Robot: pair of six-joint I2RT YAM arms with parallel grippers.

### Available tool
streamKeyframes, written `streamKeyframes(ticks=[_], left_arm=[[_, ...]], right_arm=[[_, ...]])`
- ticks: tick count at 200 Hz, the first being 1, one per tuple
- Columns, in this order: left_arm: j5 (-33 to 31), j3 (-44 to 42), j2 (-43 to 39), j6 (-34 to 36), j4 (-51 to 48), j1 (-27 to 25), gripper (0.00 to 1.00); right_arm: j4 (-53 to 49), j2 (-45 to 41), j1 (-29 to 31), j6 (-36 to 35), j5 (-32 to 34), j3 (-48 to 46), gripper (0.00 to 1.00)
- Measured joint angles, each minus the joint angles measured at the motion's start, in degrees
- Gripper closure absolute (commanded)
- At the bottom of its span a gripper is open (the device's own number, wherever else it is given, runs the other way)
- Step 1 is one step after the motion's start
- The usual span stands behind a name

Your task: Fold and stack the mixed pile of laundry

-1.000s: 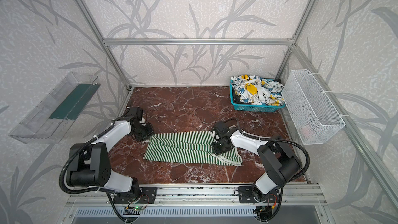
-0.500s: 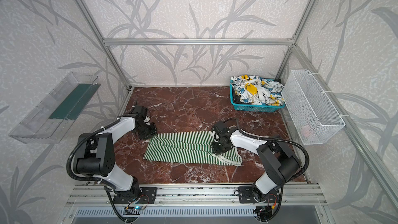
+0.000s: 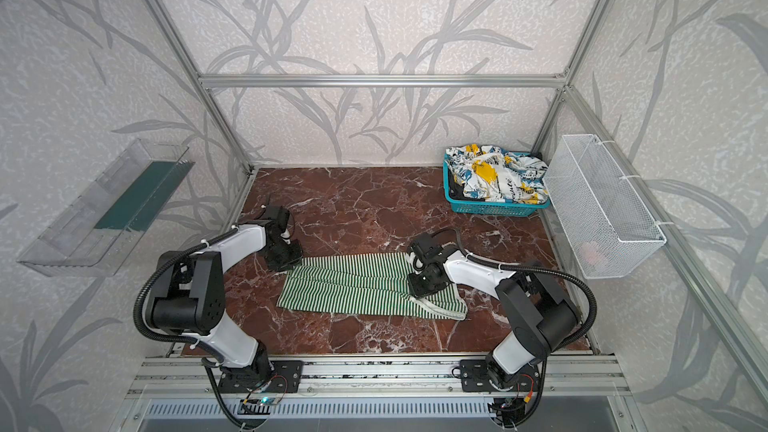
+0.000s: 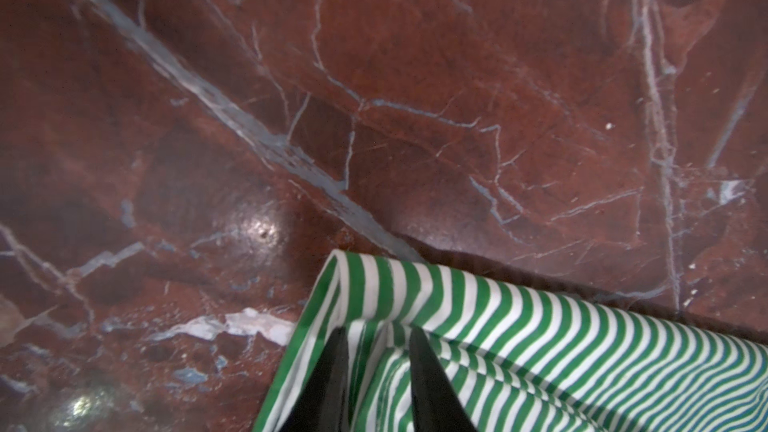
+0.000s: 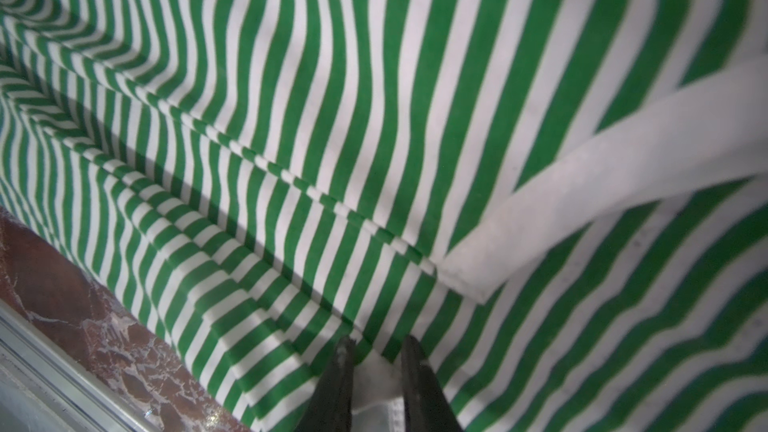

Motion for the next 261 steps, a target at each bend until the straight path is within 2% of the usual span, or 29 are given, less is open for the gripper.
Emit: streamKeyframes(ticks=[51, 101, 149, 193, 226, 261], left_arm=[[0.1, 0.3, 0.5, 0.0, 0.1, -1.1, 0.83], [0.4, 0.3, 0.5, 0.0, 0.0, -1.8, 1.0], [0.1, 1.0, -0.5, 0.0, -1.3, -1.8, 1.0], [1.3, 2.1, -8.7, 0.3, -3.4, -1.8, 1.0], [3.4, 2.1, -16.1, 1.2, -5.4, -1.8, 1.0], [4.6, 1.1, -19.2, 1.8, -6.5, -1.8, 1.0]], right_arm=[[0.0, 0.1, 0.0, 0.0, 0.0, 0.0, 0.77], [0.0, 0.2, 0.0, 0.0, 0.0, 0.1, 0.77], [-0.3, 0.2, 0.0, -0.2, 0.1, 0.3, 0.78], [-2.4, -0.1, 0.0, -1.1, 1.2, 1.6, 0.77], [-3.6, -0.8, -0.3, -1.2, 1.9, 2.7, 0.6], [-4.0, -0.8, -2.2, 0.4, 2.2, 5.2, 0.55]])
